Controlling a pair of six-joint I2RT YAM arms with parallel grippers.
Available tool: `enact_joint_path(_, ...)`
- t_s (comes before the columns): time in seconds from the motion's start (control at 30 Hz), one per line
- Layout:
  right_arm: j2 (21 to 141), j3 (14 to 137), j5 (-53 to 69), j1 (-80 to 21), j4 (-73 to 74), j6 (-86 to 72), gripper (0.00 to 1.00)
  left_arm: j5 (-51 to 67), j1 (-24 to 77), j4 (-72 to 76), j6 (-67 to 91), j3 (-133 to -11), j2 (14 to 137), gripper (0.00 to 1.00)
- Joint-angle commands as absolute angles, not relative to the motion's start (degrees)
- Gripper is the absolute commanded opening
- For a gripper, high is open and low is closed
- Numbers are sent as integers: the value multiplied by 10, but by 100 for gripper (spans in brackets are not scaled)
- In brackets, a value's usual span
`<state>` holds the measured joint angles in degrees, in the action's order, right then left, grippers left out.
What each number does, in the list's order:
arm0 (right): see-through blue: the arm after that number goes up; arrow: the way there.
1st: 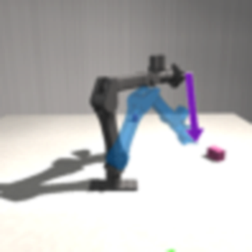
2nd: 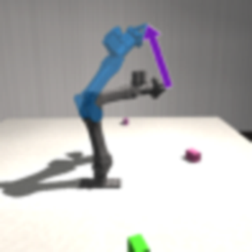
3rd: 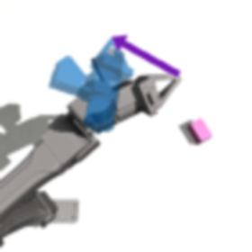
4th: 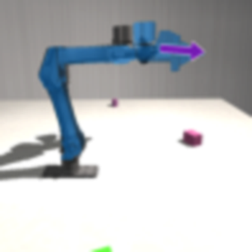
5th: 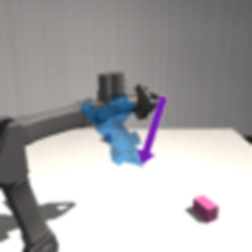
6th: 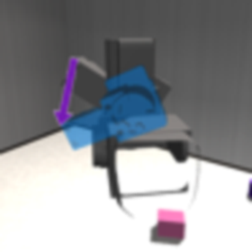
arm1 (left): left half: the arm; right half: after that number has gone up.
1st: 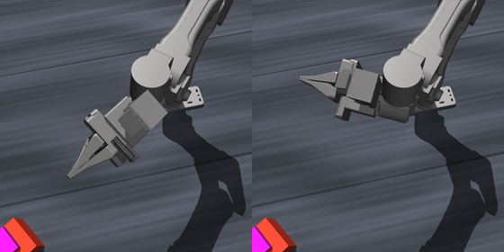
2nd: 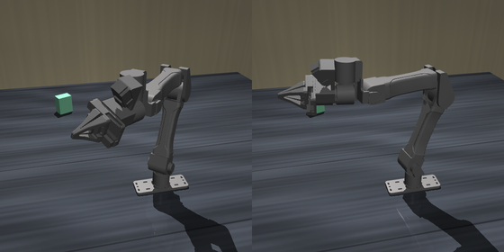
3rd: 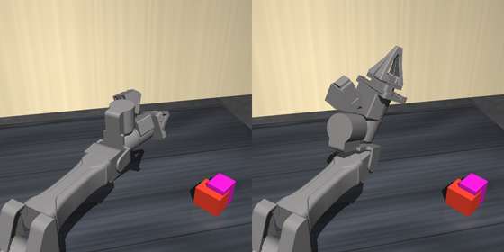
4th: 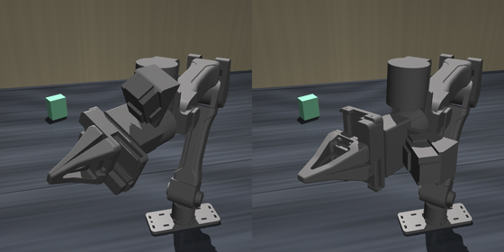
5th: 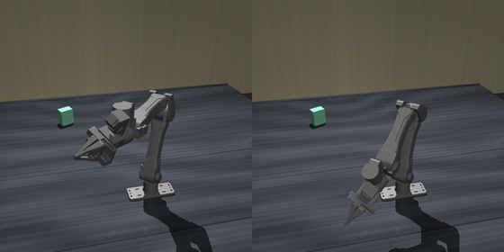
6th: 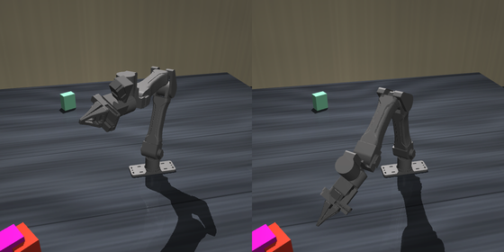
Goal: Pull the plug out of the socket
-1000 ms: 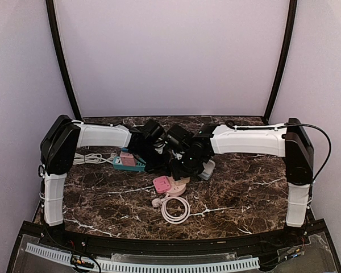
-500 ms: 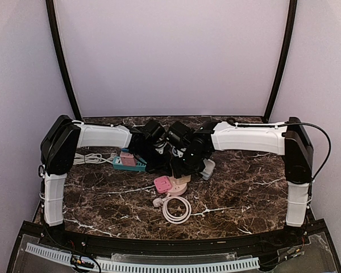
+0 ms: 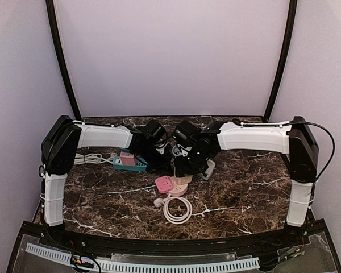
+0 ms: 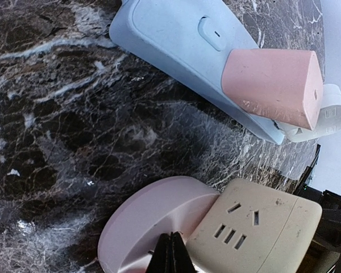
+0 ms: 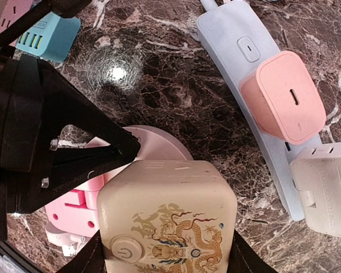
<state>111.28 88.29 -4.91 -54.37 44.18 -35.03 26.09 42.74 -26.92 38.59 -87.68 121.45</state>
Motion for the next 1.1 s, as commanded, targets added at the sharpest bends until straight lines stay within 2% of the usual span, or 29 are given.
enact_joint_path(0.0,1060,872,-38,-510,365,-361,21,181,438,-378,380,-835,1286,0)
enact_joint_path(0.33,1081,913,-79,-543,406,-357,20,180,439,-377,383,-835,1287,0)
enact_joint_path(0.63,989,846,-65,-506,407,-353,22,181,438,-412,369,-909,1281,0)
enact_joint_path(0.93,905,791,12,-384,353,-333,24,211,439,-452,359,-1092,1273,0)
enact_joint_path(1.07,884,745,107,-297,278,-328,26,213,438,-444,355,-1109,1254,5)
